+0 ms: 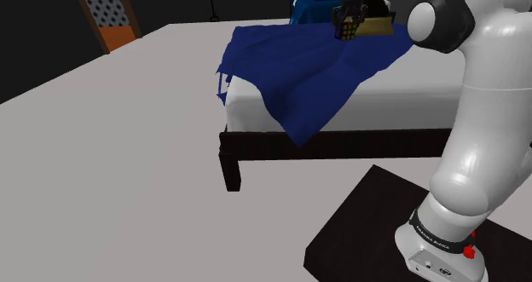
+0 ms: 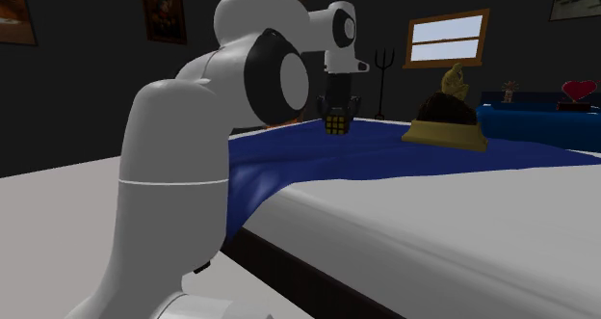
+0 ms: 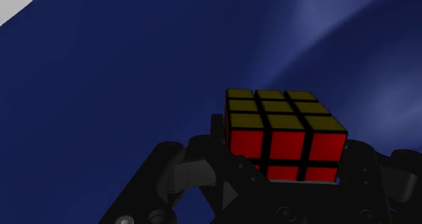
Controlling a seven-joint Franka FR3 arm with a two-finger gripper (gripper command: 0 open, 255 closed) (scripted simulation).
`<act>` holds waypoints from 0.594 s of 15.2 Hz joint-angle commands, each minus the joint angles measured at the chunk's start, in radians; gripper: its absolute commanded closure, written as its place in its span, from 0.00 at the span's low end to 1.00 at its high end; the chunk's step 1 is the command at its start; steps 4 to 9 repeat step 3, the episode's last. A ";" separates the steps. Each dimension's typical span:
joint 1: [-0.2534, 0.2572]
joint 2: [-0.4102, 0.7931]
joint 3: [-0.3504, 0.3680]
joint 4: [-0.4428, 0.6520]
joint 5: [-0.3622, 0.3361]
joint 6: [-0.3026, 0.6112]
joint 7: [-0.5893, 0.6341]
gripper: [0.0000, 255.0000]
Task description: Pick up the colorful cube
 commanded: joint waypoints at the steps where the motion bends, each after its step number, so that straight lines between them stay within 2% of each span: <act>1: -0.011 0.024 -0.001 0.065 0.010 -0.042 -0.003 1.00; 9: -0.012 0.025 -0.001 0.069 0.010 -0.045 -0.003 1.00</act>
